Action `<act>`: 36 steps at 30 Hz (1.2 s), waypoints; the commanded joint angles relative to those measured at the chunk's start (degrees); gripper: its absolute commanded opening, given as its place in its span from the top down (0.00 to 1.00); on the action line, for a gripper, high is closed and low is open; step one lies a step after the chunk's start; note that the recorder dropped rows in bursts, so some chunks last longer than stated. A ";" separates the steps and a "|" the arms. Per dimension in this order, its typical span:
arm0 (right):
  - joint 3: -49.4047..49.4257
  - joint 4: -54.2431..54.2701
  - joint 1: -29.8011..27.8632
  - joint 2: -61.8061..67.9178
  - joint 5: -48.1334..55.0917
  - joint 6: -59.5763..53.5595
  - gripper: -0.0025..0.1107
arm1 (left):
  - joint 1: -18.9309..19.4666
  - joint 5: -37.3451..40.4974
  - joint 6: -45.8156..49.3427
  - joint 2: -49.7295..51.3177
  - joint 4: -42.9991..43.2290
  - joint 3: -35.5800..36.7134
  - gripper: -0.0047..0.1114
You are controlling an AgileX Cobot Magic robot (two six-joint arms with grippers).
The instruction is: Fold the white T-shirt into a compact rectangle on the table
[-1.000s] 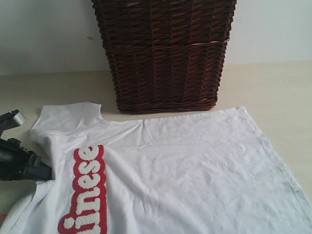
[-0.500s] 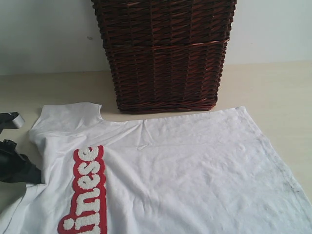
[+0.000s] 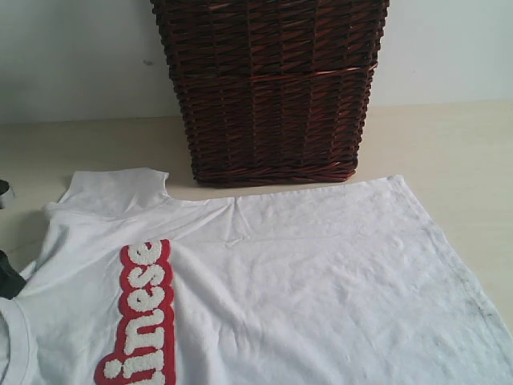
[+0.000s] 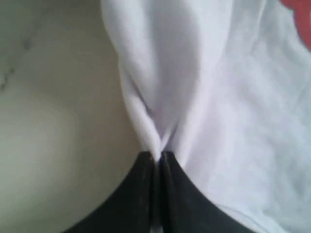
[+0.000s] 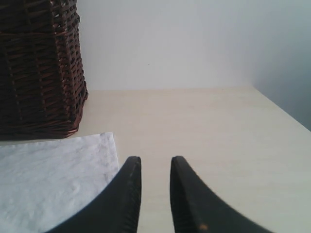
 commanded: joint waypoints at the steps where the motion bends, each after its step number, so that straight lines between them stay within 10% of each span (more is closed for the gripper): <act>1: 0.27 -0.01 0.06 -0.32 -0.26 -0.46 0.77 | 0.21 -2.45 -7.78 -0.79 10.18 0.04 0.96; 8: 0.27 -0.01 0.06 -0.32 -0.26 -0.46 0.77 | 0.21 -3.15 -13.04 -0.79 13.58 0.04 0.91; 19: 0.27 -0.01 0.06 -0.32 -0.26 -0.46 0.77 | 0.21 -3.20 -21.07 -2.52 14.01 0.04 0.33; 27: 0.27 -0.01 0.06 -0.32 -0.26 -0.34 0.77 | 0.07 -15.78 -20.76 -8.21 9.14 -4.62 0.39; 33: 0.27 -0.01 0.06 -0.32 -0.26 -0.45 0.77 | -4.87 -25.57 -17.63 3.82 6.53 -14.49 0.92; 36: 0.27 -0.01 0.06 -0.32 -0.26 -0.45 0.77 | -7.61 -25.03 -17.48 11.30 6.68 -20.26 0.95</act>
